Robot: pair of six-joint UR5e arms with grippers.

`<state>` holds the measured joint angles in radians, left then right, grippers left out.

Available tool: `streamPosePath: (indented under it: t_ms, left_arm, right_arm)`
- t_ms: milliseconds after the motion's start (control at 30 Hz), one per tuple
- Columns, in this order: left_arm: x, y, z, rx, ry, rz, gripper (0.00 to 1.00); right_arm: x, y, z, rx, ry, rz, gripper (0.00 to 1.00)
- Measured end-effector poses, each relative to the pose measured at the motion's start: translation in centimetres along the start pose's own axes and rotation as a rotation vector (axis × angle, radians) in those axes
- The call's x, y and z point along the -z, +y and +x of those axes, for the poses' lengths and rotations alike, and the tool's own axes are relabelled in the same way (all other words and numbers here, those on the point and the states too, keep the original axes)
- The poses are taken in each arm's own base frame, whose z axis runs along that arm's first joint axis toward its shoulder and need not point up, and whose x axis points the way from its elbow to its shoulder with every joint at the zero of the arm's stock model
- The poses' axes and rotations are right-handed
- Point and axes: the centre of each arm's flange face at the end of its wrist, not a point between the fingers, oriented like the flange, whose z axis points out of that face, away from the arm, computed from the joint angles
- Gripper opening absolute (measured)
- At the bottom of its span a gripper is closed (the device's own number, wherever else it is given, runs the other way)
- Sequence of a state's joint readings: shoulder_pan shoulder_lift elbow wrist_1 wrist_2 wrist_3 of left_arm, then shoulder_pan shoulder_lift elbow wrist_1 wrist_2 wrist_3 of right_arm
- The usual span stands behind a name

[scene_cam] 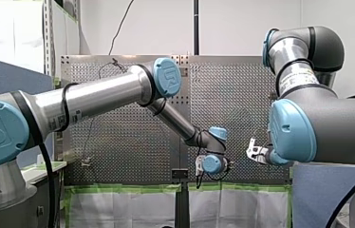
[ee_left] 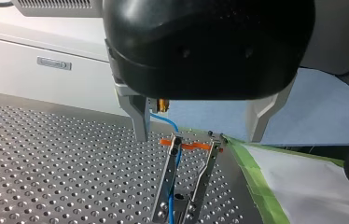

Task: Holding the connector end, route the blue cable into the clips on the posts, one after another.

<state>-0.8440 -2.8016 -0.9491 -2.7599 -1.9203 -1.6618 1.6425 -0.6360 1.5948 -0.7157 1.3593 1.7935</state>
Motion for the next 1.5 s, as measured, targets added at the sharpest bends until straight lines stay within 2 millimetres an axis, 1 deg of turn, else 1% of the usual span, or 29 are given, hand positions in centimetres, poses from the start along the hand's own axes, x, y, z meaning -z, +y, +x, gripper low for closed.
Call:
streamPosePath:
  t_ms: [500, 1500]
  left_arm:
    - [0.29, -0.17, 0.18, -0.005, 0.015, 0.0, 1.0]
    - [0.92, 0.44, 0.49, -0.02, 0.044, -0.081, 1.0]
  right_arm:
    - [0.02, 0.3, 0.06, -0.003, -0.001, -0.005, 0.0]
    - [0.09, 0.19, -0.04, -0.004, -0.009, -0.005, 0.0]
